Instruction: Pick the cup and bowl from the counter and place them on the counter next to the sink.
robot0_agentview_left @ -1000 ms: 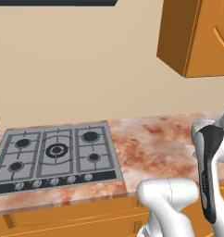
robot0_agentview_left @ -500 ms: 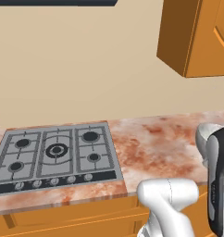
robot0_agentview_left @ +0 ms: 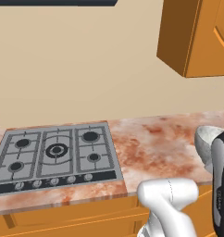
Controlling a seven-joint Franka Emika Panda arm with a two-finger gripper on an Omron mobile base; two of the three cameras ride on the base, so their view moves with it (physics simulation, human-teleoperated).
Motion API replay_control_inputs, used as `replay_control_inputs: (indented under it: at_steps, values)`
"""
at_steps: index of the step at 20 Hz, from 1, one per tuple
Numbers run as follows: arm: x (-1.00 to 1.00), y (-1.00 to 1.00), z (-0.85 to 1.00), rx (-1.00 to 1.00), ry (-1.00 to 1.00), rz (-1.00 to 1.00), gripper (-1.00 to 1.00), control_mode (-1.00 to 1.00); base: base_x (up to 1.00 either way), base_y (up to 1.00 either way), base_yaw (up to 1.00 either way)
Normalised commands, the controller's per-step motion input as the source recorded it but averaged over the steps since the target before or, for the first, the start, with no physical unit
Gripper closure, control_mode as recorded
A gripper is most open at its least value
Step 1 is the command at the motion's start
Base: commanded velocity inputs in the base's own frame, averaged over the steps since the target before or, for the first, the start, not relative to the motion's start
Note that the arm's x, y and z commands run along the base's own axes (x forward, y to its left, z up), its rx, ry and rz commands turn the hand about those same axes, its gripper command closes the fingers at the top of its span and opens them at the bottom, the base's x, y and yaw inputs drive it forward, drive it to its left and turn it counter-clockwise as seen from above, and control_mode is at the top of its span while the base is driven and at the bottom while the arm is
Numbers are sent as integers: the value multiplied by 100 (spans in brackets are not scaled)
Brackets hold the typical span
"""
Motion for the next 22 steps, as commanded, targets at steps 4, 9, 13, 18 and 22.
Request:
replay_control_inputs:
  at_steps: [4, 9, 13, 18, 22]
  values:
    - [0, 0, 0, 0, 0, 0, 100, -100, 0, 0, 0]
    - [0, 0, 0, 0, 0, 0, 100, 100, 0, 0, 0]
    - [0, 0, 0, 0, 0, 0, 100, 100, -61, 0, -1]
    - [0, 0, 0, 0, 0, 0, 100, 100, -100, 1, -13]
    - [0, 0, 0, 0, 0, 0, 100, 100, -50, 11, -33]
